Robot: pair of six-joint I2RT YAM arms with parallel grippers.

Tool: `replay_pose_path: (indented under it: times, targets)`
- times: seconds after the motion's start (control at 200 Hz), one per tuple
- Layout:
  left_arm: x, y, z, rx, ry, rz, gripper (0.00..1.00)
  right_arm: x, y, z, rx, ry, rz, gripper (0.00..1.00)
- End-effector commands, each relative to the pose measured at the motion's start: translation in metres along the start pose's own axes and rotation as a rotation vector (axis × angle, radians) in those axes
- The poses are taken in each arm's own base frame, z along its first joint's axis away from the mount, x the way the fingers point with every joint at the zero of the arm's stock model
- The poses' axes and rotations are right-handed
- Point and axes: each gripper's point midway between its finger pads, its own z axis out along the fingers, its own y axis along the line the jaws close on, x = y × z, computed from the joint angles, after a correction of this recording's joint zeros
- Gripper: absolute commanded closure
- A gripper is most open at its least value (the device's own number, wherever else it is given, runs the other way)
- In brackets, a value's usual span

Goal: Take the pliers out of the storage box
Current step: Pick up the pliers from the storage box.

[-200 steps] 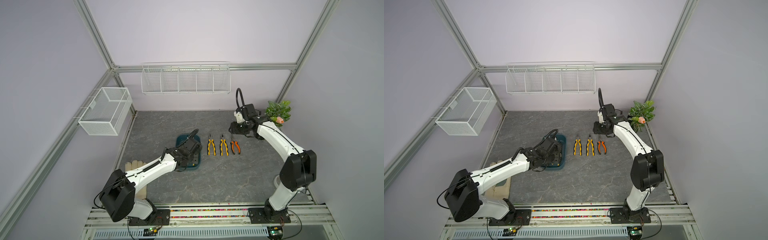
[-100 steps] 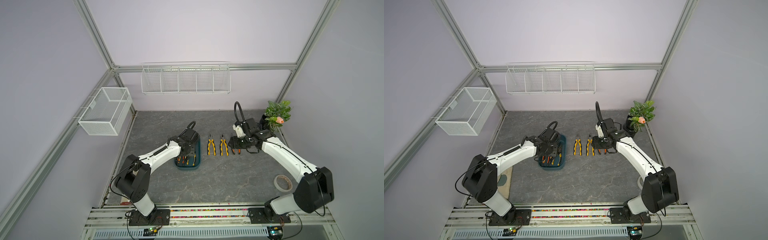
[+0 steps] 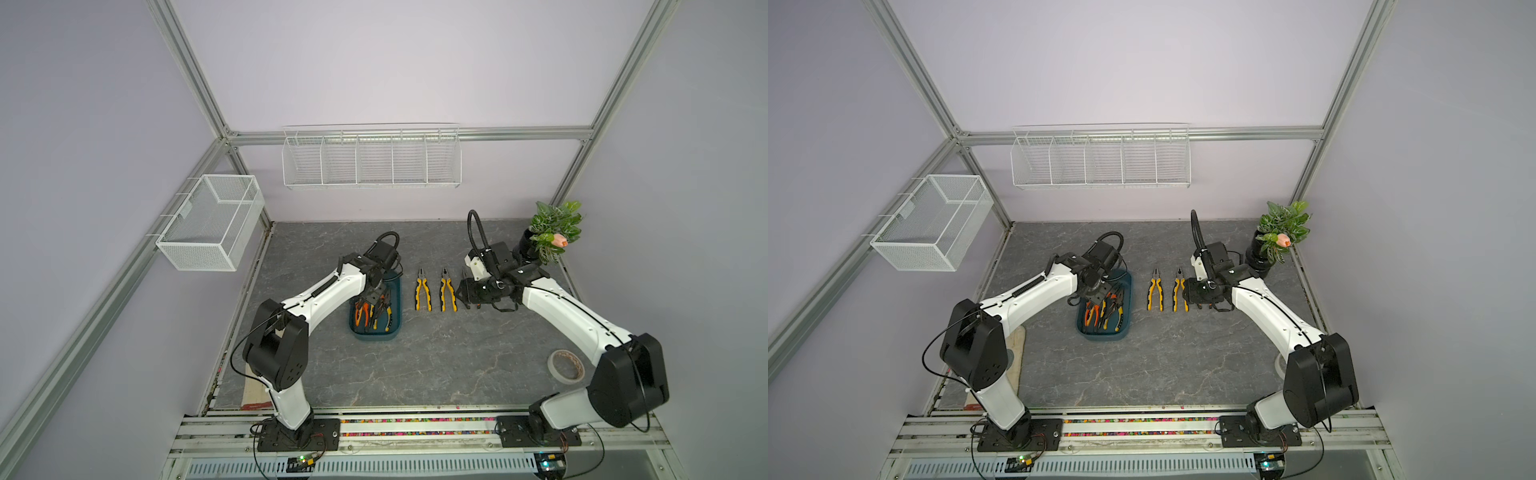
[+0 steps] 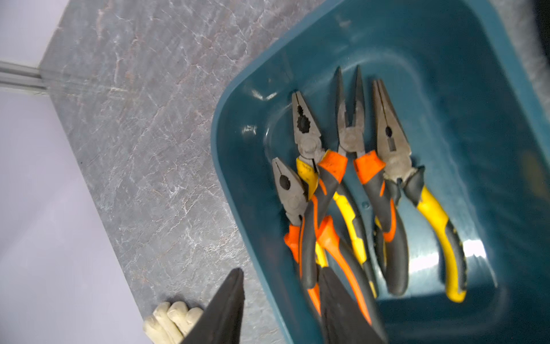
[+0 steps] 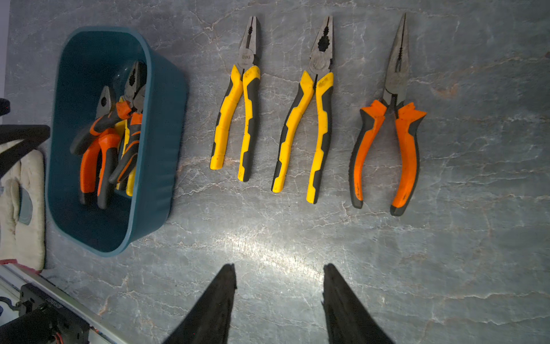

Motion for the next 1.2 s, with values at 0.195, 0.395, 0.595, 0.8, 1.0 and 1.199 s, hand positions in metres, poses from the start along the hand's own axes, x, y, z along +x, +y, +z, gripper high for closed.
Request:
replay_pose_path:
  times: [0.195, 0.395, 0.595, 0.8, 1.0, 1.199]
  targets:
    - [0.02, -0.044, 0.031, 0.25, 0.19, 0.158, 0.58, 0.012, 0.003, -0.015, -0.014, 0.004, -0.024, 0.5]
    - [0.02, -0.037, 0.039, 0.202, 0.199, 0.143, 0.59, 0.022, -0.001, -0.012, -0.008, 0.012, -0.021, 0.5]
    - [0.019, -0.029, 0.044, 0.164, 0.201, 0.123, 0.59, 0.023, -0.001, -0.008, -0.015, 0.013, -0.013, 0.5]
    - [0.026, -0.023, 0.06, 0.103, 0.254, 0.108, 0.65, 0.023, 0.0, -0.004, -0.027, 0.019, -0.009, 0.5]
    - [0.027, -0.02, 0.069, 0.07, 0.269, 0.093, 0.68, 0.027, -0.001, 0.0, -0.028, 0.026, -0.003, 0.5]
    - [0.019, -0.019, 0.065, 0.074, 0.238, 0.063, 0.97, 0.028, -0.002, 0.003, -0.03, 0.028, 0.004, 0.5]
